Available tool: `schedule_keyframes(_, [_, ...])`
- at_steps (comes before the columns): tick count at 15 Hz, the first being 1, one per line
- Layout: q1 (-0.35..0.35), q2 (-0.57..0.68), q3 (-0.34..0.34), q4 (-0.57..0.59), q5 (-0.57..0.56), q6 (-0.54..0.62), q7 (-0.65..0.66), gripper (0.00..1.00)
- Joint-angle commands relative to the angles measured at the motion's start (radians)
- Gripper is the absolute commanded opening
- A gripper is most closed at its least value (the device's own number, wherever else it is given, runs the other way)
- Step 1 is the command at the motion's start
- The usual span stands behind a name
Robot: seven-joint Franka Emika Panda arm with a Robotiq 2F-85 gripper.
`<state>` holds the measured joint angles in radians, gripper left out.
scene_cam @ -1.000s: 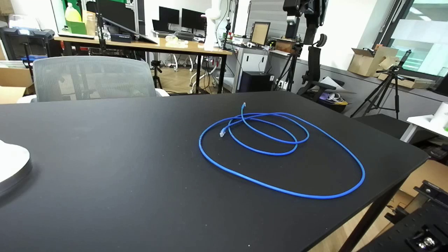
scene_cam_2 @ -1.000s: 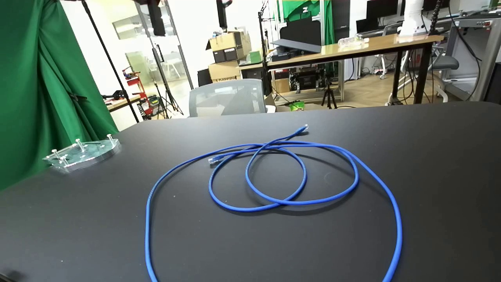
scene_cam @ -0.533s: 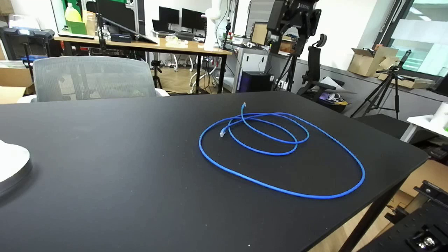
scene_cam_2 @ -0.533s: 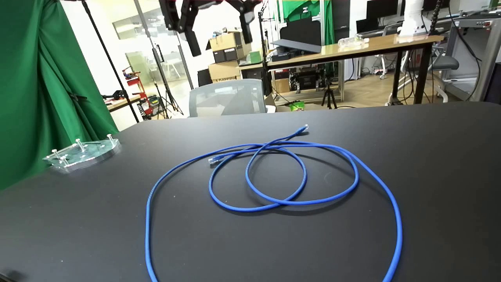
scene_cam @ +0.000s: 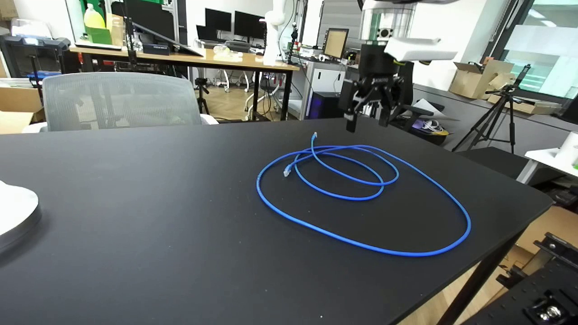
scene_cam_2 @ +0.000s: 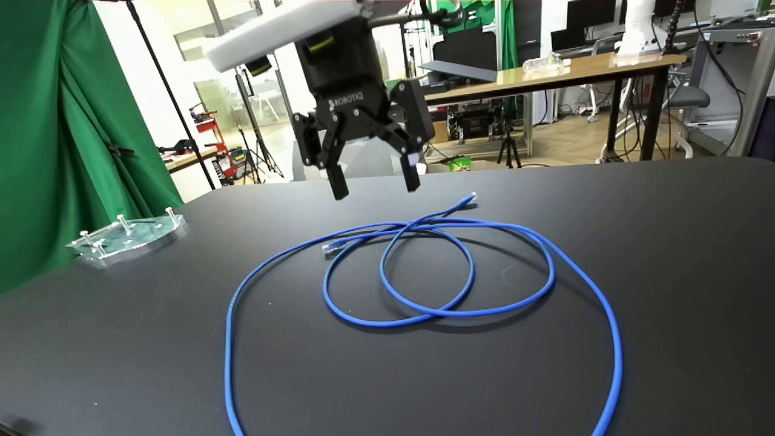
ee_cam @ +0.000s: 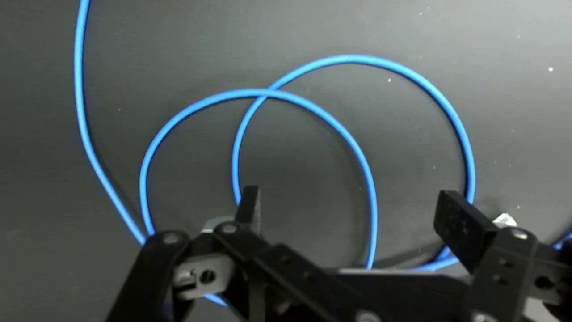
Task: Spread the cable on the table
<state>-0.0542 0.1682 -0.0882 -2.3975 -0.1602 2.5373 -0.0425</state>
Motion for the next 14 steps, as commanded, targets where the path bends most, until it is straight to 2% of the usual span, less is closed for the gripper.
schedule_keyframes(1, [0.005, 0.104, -0.004, 0.024, -0.010, -0.010, 0.046, 1.00])
schedule_keyframes(8, [0.004, 0.249, 0.006, 0.095, 0.037, -0.037, 0.027, 1.00])
schedule_keyframes(14, [0.002, 0.333, 0.015, 0.185, 0.066, -0.002, 0.013, 1.00])
